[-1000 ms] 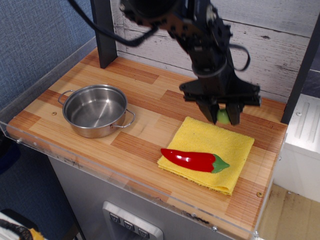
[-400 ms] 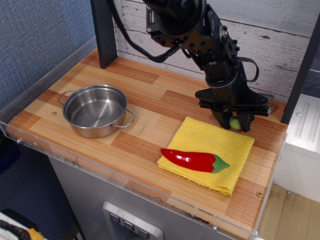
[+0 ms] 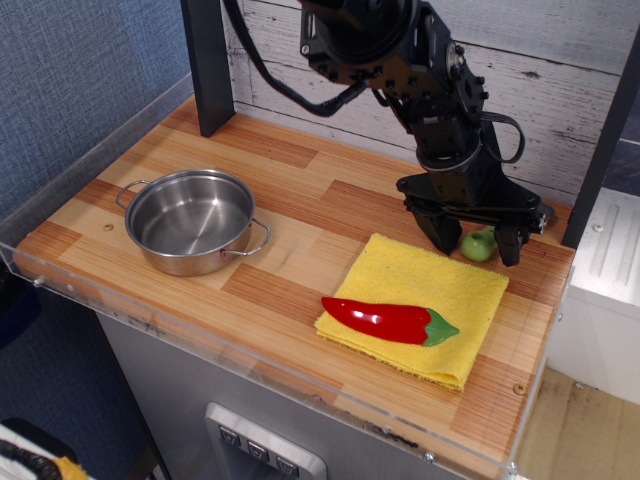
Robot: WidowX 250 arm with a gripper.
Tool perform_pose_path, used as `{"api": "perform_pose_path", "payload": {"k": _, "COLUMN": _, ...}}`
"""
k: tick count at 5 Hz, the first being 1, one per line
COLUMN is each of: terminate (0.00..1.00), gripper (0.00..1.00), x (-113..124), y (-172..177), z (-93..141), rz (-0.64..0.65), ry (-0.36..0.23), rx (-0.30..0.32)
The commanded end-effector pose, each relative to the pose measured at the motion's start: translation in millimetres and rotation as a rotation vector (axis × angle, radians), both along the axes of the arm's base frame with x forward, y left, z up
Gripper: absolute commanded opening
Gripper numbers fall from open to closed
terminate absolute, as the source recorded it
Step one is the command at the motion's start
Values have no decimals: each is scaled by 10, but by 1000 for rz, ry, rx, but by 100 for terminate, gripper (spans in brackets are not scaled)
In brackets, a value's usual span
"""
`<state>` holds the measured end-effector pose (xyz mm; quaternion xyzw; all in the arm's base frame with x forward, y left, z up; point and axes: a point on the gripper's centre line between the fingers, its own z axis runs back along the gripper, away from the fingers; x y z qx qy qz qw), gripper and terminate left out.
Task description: Move the knife from left side to right side
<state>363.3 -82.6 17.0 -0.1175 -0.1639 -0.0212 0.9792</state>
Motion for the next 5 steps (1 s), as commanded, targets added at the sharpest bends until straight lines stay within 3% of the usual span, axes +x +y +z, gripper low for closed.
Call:
{"api": "perform_pose_path", "payload": {"k": 1, "terminate": 0, "gripper": 100, "x": -30, "y": 215, "z": 259, "rz": 1, "ry": -61, "rx": -4}}
{"api": "perform_pose_path", "payload": {"k": 2, "terminate": 0, "gripper": 100, "x": 40, "y": 241, "z": 474, "rz": -14, "ry": -102, "rx": -8}}
{"api": "perform_pose_path", "payload": {"k": 3, "terminate": 0, "gripper": 100, "x": 105, "y": 280, "z": 801, "rz": -53, "ry": -198, "rx": 5}}
{"api": "perform_pose_path", "payload": {"k": 4, "terminate": 0, "gripper": 100, "x": 90, "y": 346, "z": 1050, "rz": -64, "ry": -251, "rx": 2}}
{"api": "perform_pose_path", "payload": {"k": 5, "terminate": 0, "gripper": 100, "x": -39, "y": 464, "z": 1311, "rz": -72, "ry": -298, "rx": 51}}
